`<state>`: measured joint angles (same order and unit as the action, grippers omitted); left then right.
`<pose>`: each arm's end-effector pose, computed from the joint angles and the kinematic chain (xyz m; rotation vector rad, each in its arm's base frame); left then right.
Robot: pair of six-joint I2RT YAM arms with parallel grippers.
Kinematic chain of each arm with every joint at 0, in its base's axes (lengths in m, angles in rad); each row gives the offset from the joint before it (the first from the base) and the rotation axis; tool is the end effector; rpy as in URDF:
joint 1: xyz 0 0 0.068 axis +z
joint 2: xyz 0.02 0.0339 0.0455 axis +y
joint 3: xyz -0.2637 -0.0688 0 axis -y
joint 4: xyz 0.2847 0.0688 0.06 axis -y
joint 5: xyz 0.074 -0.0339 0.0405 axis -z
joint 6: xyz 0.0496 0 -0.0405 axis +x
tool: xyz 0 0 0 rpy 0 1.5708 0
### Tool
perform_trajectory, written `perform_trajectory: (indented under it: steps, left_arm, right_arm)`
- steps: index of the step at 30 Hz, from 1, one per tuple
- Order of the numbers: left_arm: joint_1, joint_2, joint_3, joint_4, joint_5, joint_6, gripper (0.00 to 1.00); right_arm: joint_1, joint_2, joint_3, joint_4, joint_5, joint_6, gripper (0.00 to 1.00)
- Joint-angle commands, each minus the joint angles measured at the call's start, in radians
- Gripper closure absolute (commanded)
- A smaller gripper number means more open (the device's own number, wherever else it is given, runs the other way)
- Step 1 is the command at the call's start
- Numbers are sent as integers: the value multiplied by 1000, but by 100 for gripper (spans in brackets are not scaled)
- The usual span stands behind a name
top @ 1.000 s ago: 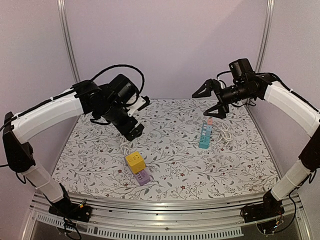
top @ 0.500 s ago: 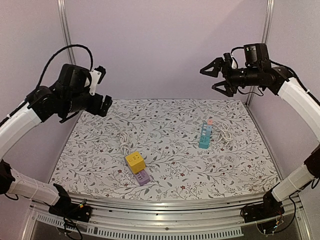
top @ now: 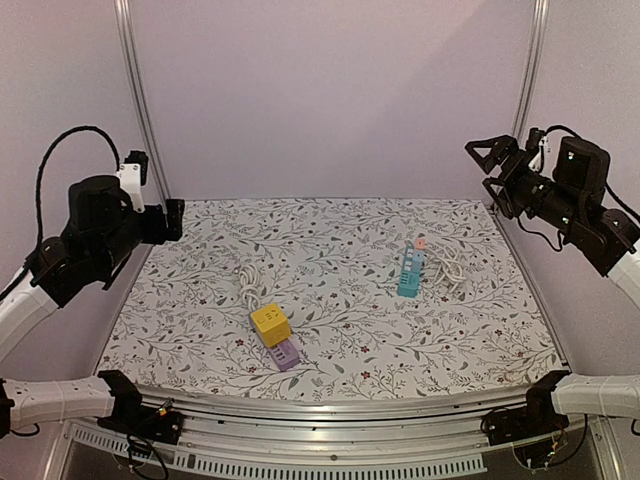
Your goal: Insert the plug
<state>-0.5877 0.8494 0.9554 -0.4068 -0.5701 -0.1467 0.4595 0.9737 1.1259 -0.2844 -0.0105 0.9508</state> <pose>0.2089 -0.1070 0.3670 0.0143 1.8229 0.0160 0.2387 0.1187 0.4178 0.4345 1.7673 1.0404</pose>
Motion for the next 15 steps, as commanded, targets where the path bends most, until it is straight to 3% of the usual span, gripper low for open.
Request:
perform_trajectory:
  steps: [1, 15]
  left_arm:
    - [27, -14, -26, 72, -21, -38, 1]
    - [52, 5, -13, 81, -54, -48, 0]
  right_arm:
    - [2, -12, -5, 75, 92, 20, 1]
    - [2, 12, 28, 44, 137, -8, 1]
